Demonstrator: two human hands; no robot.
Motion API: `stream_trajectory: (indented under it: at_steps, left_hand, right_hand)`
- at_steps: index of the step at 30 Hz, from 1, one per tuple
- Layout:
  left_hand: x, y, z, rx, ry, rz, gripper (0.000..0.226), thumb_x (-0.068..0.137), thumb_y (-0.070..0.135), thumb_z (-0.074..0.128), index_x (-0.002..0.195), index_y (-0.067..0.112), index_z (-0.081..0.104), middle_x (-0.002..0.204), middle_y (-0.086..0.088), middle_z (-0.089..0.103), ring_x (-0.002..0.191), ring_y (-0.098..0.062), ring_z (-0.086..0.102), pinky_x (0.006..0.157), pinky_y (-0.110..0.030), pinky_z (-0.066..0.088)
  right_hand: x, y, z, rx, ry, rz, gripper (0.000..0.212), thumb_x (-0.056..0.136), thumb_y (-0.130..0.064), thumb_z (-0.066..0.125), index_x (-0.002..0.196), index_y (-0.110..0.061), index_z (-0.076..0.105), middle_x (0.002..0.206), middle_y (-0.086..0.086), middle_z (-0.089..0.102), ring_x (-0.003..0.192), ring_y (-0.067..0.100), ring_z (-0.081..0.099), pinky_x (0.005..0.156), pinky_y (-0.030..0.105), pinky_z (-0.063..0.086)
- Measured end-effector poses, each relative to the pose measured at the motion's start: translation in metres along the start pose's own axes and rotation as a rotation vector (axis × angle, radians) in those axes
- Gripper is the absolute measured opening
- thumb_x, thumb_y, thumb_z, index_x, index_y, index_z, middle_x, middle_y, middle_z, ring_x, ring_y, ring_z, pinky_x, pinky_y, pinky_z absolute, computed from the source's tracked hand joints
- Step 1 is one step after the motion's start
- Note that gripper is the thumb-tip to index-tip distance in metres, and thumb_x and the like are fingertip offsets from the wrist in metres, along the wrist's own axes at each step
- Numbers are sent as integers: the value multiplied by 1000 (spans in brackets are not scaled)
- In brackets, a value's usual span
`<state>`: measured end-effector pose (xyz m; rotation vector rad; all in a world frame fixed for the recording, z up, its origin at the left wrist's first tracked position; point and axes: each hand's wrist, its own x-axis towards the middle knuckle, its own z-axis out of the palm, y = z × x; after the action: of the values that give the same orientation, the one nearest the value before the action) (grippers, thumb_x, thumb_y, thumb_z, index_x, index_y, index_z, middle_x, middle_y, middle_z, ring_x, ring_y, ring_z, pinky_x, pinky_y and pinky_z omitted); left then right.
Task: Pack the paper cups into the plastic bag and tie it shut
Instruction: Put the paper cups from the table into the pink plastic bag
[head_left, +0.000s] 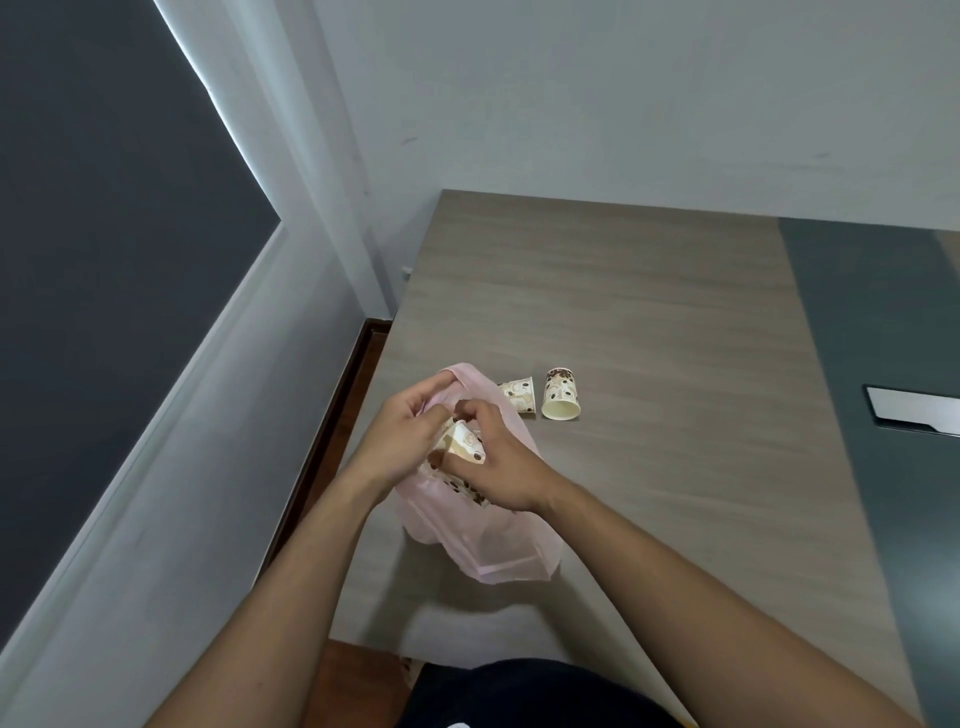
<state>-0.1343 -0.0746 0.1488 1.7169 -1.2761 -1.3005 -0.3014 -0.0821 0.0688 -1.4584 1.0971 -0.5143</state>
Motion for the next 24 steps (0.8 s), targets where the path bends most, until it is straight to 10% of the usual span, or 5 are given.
stream_trajectory:
  at_steps: [6,12,20,24]
  left_hand:
    - [4,1,-3,-6,16,-2,51,108,3,56,151,29,66,123,33,67,102,28,66,80,2,49]
    - [5,-2,-5,-18,0,5,50,109,6,58,149,35,67,130,30,70,118,16,68,99,-10,54]
    - [2,-8,-8,-25,-5,7,50,109,9,58,148,40,68,138,27,70,135,8,60,117,-24,46]
    - [1,-12,-8,-32,-3,7,50,109,11,59,149,39,67,146,21,68,139,3,58,115,-23,45]
  right_hand:
    - [1,5,-1,7,85,13,61,94,-39,85,133,-29,39,127,-1,58,56,-1,64,49,20,49]
    - [3,8,-4,-141,89,25,78,95,-54,76,164,-43,40,146,-9,40,103,12,67,79,24,58]
    - [-2,13,-4,-106,116,46,87,95,-50,80,163,-28,29,156,-17,43,112,6,65,65,10,55]
    - [-1,18,-1,-109,151,42,61,92,-52,83,130,-32,39,142,-6,41,83,16,67,53,19,53]
